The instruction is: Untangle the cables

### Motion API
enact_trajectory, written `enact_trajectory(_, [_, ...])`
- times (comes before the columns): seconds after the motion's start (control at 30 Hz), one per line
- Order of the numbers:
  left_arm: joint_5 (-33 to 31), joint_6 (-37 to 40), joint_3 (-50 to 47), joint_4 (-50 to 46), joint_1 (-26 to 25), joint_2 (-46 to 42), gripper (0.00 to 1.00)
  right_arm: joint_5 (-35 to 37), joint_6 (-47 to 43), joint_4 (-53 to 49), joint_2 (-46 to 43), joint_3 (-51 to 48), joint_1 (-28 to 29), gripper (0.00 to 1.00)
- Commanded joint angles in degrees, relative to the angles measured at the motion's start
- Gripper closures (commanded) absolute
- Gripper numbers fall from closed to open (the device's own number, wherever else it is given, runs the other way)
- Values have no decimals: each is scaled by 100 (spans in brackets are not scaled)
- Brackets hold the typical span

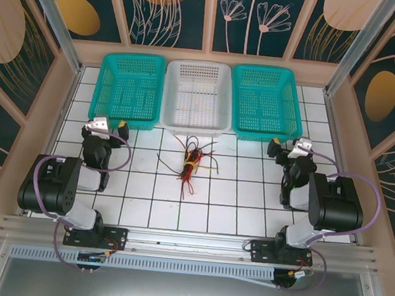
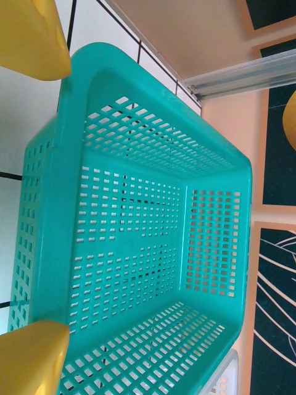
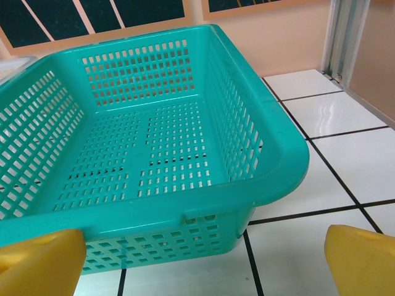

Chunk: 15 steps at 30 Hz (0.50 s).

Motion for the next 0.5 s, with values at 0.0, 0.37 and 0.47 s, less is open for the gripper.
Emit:
enact_trajectory(0.0, [109, 38, 96, 115, 1, 19, 1, 42, -51, 201, -28, 72, 21, 1])
enact_trajectory(0.37, [110, 34, 93, 124, 3, 11, 1, 41, -51, 200, -30, 65, 20, 1])
enact_trajectory(0.47, [24, 19, 169, -57, 3, -94, 1, 132, -57, 218, -72, 63, 44, 1])
